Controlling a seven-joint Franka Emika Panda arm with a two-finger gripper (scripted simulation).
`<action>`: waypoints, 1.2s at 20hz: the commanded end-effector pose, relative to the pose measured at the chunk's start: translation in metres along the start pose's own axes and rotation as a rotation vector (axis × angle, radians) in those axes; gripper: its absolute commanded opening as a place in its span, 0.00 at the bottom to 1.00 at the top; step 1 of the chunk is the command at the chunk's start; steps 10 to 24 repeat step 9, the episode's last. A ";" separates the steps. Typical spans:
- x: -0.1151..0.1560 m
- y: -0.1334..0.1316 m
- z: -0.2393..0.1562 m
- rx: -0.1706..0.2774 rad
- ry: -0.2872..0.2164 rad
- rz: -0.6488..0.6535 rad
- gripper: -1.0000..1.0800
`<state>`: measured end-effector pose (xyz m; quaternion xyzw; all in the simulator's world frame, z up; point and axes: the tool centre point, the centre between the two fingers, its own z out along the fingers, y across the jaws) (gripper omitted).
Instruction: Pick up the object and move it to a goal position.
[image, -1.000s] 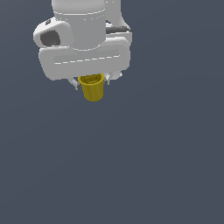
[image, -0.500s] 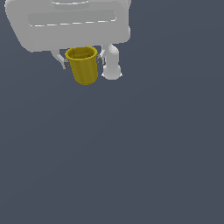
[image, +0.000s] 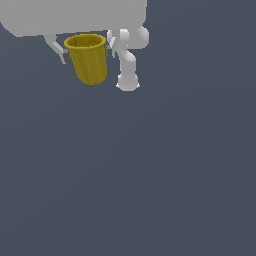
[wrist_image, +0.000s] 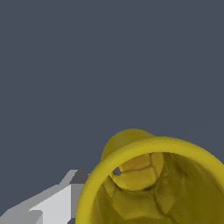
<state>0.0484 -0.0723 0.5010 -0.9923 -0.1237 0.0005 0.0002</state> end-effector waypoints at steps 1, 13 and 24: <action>0.000 0.001 -0.005 0.000 0.001 0.000 0.00; 0.001 0.002 -0.009 0.000 0.001 0.000 0.00; 0.001 0.002 -0.009 0.000 0.001 0.000 0.00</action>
